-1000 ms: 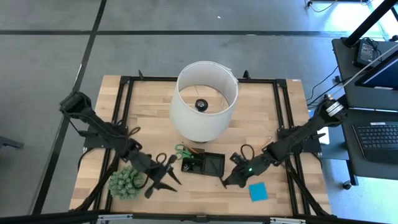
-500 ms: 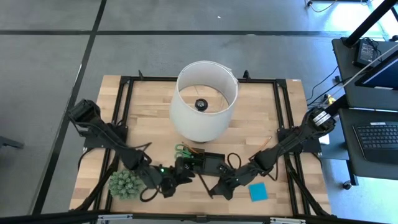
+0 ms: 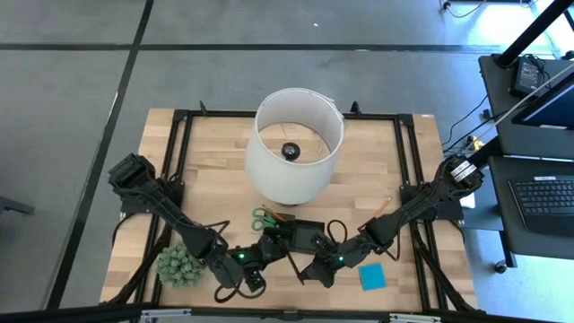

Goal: Pick and place office supplies into organizer
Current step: Put the black pen into the black desk organizer

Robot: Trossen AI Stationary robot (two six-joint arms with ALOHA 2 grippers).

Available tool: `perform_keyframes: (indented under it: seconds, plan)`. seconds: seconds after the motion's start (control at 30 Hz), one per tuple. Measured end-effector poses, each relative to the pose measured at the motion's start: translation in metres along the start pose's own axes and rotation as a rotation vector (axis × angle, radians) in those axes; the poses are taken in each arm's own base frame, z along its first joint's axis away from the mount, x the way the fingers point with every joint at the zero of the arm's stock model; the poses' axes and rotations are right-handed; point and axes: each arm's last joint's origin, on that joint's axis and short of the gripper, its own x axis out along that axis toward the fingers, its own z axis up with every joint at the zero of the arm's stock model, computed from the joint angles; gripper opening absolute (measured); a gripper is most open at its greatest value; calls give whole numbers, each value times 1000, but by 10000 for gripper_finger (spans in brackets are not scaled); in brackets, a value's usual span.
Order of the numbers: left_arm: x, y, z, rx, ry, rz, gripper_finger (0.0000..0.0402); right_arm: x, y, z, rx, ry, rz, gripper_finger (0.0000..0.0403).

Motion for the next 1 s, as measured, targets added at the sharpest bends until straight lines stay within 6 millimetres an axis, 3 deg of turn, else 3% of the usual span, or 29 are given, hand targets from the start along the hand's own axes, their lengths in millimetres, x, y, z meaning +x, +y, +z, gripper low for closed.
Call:
perform_keyframes:
  seconds: [0.2,0.6,1.0]
  plan:
    - [0,0,-1,-5,19,10,140,0,0,0,0,-7,2,45]
    - [3,1,-3,-8,30,12,61,0,1,0,1,-10,7,45]
    - [4,1,-4,-1,8,-8,26,0,1,0,1,-6,11,46]
